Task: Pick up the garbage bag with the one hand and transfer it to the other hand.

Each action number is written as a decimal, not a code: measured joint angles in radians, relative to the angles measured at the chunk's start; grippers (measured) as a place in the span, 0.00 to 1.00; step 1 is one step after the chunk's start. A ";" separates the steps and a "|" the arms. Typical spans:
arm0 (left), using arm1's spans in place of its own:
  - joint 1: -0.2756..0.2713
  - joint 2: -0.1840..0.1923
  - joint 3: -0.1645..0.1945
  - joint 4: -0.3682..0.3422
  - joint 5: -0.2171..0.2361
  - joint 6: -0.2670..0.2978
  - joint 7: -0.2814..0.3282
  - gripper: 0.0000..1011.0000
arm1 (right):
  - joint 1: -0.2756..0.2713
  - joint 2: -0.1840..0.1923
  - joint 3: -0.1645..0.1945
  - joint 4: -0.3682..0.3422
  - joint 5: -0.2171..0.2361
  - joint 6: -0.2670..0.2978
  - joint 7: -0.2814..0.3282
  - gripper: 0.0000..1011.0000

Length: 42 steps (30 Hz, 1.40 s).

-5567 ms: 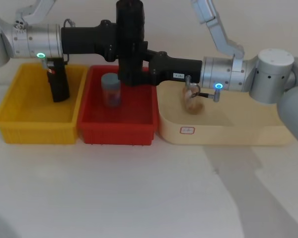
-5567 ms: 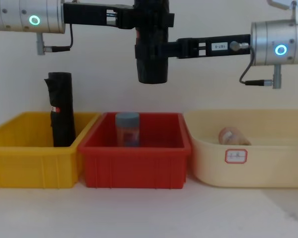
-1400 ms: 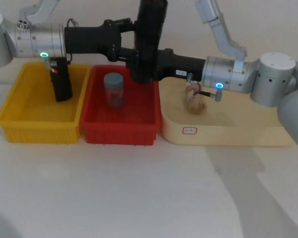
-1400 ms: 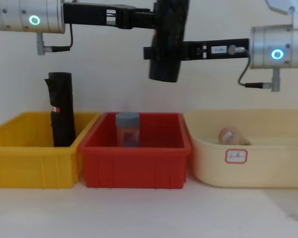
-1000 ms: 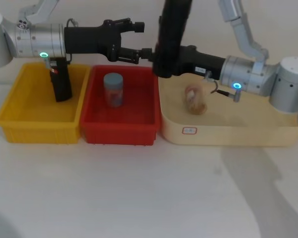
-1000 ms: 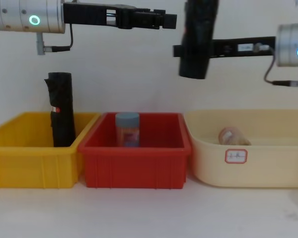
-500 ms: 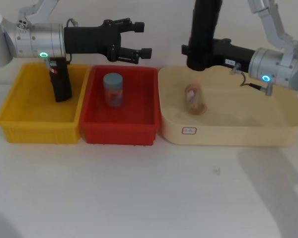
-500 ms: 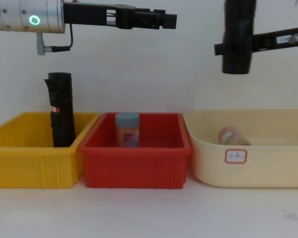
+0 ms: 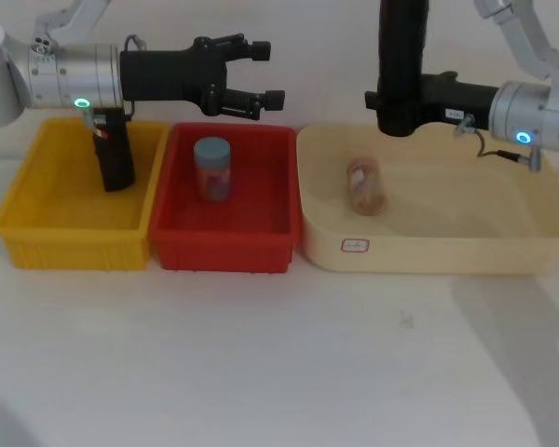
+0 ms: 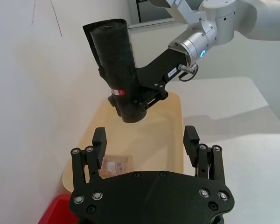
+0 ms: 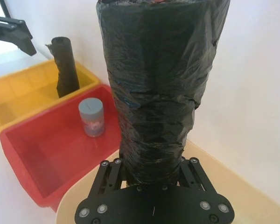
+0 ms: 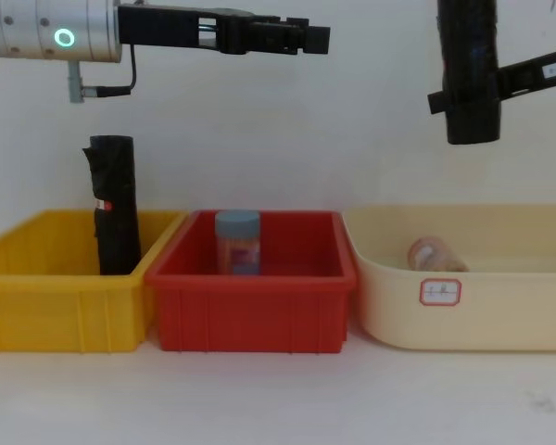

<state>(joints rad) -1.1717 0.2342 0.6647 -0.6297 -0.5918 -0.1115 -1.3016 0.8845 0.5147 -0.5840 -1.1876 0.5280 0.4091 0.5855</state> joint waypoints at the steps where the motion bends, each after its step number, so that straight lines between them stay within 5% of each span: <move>1: 0.000 0.000 0.000 0.000 0.000 0.000 0.000 0.99 | 0.000 0.004 -0.001 -0.004 -0.002 0.007 0.000 0.46; 7: 0.000 0.000 0.000 0.000 0.000 0.000 0.000 0.99 | 0.001 0.012 -0.002 -0.013 -0.009 0.023 0.002 0.48; 25: 0.000 0.000 0.000 0.000 0.000 0.000 0.000 0.99 | 0.002 0.024 -0.005 -0.025 -0.020 0.048 0.006 0.99; 42: 0.000 0.000 0.000 0.000 0.000 0.000 0.000 0.99 | 0.002 0.026 -0.005 -0.029 -0.022 0.053 0.007 0.99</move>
<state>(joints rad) -1.1717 0.2342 0.6647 -0.6298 -0.5918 -0.1115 -1.3015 0.8866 0.5408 -0.5894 -1.2162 0.5062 0.4621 0.5923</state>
